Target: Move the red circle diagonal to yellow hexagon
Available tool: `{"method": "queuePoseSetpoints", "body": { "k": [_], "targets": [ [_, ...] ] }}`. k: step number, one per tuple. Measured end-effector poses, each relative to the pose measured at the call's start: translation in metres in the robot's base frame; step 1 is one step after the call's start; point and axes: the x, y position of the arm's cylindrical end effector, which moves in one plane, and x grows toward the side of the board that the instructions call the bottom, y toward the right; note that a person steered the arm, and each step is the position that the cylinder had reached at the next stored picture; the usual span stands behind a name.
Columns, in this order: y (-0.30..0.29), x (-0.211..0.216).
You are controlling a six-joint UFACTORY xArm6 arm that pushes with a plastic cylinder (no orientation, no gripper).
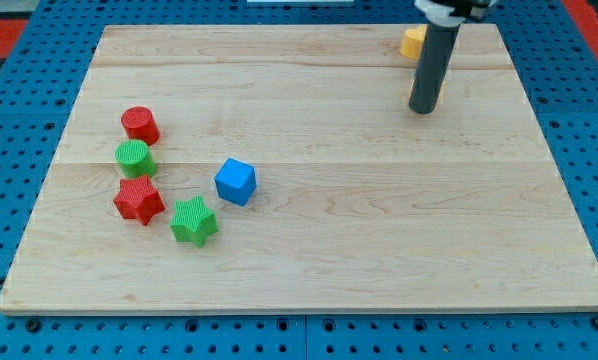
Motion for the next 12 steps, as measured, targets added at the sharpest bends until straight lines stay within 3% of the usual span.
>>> {"method": "queuePoseSetpoints", "body": {
  "k": [1,2,3,6,8,9,10,11,12],
  "targets": [
    [0.017,-0.018],
    [-0.026,0.024],
    [-0.115,0.026],
    [-0.278,0.040],
    [-0.389,-0.008],
    [-0.407,0.056],
    [-0.351,0.074],
    [-0.320,0.027],
    [-0.336,0.003]
  ]
}}
